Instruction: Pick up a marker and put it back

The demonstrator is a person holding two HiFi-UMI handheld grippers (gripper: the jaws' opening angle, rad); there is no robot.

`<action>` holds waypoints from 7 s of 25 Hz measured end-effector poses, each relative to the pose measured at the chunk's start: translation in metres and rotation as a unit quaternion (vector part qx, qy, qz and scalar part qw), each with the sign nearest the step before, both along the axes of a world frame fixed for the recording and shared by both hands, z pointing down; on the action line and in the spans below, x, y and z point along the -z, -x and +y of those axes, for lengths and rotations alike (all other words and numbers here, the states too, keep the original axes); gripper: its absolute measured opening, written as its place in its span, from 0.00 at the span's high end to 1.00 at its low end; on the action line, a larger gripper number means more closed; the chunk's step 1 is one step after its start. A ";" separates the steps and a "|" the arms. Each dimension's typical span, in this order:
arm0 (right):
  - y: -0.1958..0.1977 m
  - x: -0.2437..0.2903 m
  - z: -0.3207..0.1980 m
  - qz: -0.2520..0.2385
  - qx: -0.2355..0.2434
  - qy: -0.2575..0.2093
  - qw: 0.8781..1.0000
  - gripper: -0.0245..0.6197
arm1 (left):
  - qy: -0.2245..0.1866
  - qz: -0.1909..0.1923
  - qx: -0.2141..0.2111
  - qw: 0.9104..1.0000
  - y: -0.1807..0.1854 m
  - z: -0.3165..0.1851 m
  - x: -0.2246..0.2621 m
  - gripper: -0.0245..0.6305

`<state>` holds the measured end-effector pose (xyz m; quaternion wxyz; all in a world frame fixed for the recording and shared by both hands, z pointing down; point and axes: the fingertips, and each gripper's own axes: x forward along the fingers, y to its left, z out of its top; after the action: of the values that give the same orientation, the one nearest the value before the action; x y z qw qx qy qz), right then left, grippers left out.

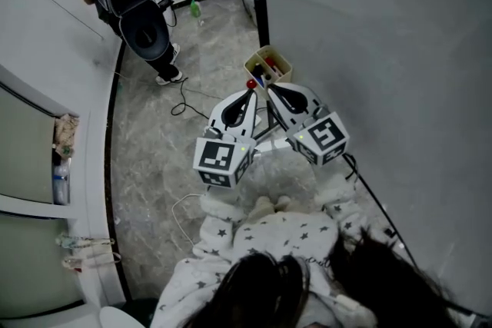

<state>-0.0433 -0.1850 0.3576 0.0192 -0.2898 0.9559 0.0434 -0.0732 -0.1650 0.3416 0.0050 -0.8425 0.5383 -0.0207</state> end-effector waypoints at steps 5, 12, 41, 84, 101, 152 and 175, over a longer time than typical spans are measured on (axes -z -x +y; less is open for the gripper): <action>0.007 -0.001 -0.019 0.003 -0.017 -0.005 1.000 0.95 | 0.005 -0.002 -0.003 1.000 0.011 -0.019 0.001 0.96; 0.010 -0.020 -0.037 -0.005 -0.037 0.009 0.999 0.84 | 0.016 -0.006 -0.017 1.000 0.018 -0.034 -0.012 0.96; 0.031 -0.074 -0.070 0.036 -0.050 0.000 0.998 0.83 | 0.018 -0.014 0.000 1.000 0.035 -0.059 -0.051 0.96; -0.006 0.075 0.014 -0.008 0.008 -0.019 1.000 0.83 | -0.004 0.001 -0.094 0.996 -0.010 -0.001 0.053 0.96; -0.007 0.076 0.009 -0.013 0.005 -0.024 1.000 0.83 | -0.011 0.010 -0.089 0.996 -0.010 -0.006 0.051 0.96; 0.032 -0.071 -0.073 0.026 -0.037 0.033 0.998 0.83 | 0.019 0.008 -0.062 0.998 0.019 -0.077 -0.058 0.96; 0.013 -0.038 -0.058 -0.013 -0.048 0.027 0.998 0.71 | 0.019 0.002 -0.066 0.998 0.022 -0.067 -0.043 0.96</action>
<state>-0.0559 -0.2435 0.3954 0.0215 -0.3359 0.9416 0.0144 -0.0949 -0.2315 0.3848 -0.0110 -0.8763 0.4807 -0.0293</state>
